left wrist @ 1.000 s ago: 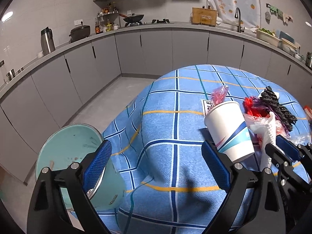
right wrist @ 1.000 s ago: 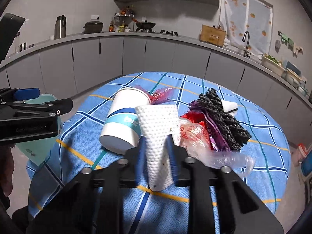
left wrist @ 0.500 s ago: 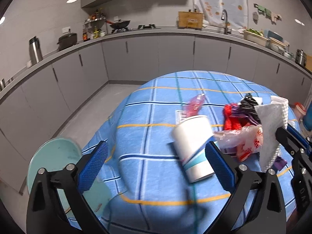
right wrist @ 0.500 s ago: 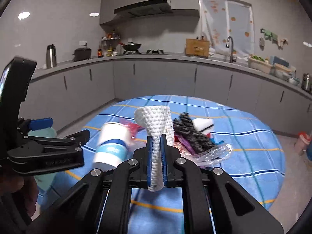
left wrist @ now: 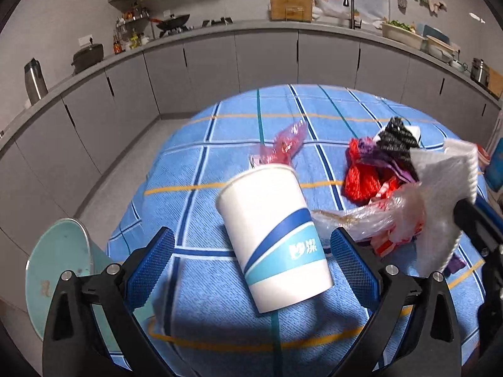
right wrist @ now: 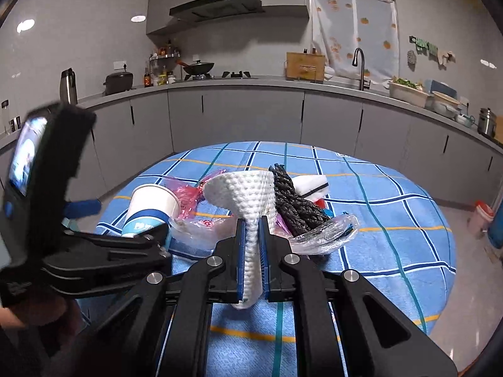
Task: Collect trash
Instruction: 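Grasp the white paper cup with the left tool while the right tool holds the mesh cloth, then carry the paper cup and mesh cloth over the teal bin with both tools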
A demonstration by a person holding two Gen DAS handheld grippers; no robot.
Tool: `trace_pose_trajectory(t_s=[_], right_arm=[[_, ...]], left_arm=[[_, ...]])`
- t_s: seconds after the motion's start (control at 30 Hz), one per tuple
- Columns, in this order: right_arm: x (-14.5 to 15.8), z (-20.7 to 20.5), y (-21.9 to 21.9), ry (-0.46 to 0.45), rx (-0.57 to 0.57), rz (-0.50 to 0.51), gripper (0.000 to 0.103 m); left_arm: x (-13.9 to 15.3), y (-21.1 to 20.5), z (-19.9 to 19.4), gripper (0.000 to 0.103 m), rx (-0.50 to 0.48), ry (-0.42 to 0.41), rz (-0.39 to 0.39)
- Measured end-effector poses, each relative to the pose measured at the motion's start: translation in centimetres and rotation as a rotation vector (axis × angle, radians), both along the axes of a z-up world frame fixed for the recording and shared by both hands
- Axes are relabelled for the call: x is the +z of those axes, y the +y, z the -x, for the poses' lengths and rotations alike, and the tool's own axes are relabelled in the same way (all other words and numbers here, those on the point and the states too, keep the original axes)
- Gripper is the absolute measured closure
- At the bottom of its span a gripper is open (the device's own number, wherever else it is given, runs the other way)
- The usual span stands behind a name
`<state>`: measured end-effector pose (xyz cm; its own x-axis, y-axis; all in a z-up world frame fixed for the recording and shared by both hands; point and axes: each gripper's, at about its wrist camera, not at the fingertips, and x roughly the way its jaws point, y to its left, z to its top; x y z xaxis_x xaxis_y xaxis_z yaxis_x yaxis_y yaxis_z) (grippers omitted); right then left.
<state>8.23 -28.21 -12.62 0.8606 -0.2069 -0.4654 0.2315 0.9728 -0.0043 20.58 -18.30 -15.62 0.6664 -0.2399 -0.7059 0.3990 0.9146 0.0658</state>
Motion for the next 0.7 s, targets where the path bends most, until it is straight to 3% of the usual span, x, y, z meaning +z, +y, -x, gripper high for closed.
trace_pose_trajectory(t_s=[0.13, 0.23, 0.27, 0.5, 0.7], right_arm=[[0.0, 0.2, 0.3, -0.004, 0.009, -0.004, 0.094], [0.1, 0.2, 0.8, -0.007, 0.018, 0.005, 0.094], [0.2, 0.2, 0.9, -0.008, 0.02, 0.007, 0.094], [0.9, 0.7, 1.3, -0.029, 0.028, 0.02, 0.094], [1.7, 1.2, 2.2, -0.055, 0.043, 0.025, 0.094]], left_arm=[[-0.4, 0.2, 0.3, 0.016, -0.015, 0.026, 0.006], [-0.6, 0.0, 0.5, 0.033, -0.036, 0.042, 0.01], [-0.7, 0.0, 0.6, 0.045, -0.042, 0.049, 0.013], [0.1, 0.8, 1.5, 0.045, -0.041, 0.017, 0.011], [2.4, 2.7, 3.6, 0.045, -0.04, -0.05, 0.026]])
